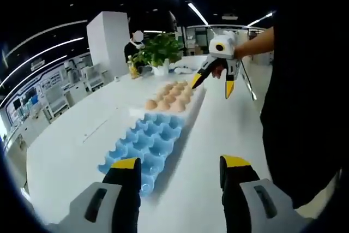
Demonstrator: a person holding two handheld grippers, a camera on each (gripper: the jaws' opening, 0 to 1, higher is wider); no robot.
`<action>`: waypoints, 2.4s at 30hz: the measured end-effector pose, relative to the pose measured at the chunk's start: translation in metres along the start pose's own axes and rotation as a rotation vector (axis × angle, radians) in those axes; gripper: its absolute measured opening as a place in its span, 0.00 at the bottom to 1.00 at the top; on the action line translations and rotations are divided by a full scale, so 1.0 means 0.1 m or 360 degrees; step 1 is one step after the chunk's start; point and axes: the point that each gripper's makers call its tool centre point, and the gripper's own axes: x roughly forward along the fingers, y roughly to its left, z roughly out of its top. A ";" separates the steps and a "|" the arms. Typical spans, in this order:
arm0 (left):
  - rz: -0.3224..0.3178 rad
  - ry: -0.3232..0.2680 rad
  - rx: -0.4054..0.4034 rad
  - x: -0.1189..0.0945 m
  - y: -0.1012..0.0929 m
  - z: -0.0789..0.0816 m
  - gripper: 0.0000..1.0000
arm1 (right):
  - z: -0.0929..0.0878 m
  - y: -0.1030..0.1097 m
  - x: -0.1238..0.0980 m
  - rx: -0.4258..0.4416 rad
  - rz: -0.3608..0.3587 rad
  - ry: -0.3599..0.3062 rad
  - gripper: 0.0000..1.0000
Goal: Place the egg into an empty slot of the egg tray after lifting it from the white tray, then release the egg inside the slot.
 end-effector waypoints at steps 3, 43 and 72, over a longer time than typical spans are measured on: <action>-0.0004 -0.0003 0.0001 0.00 -0.01 0.00 0.58 | 0.00 0.00 0.00 -0.0009 -0.0004 0.0002 0.61; -0.0008 0.0021 0.0024 0.02 0.01 -0.03 0.58 | -0.02 -0.04 0.00 0.0033 -0.0050 -0.0002 0.61; 0.0005 0.0008 0.0034 -0.01 0.03 -0.01 0.57 | 0.04 -0.02 0.01 0.0017 -0.0049 -0.0001 0.60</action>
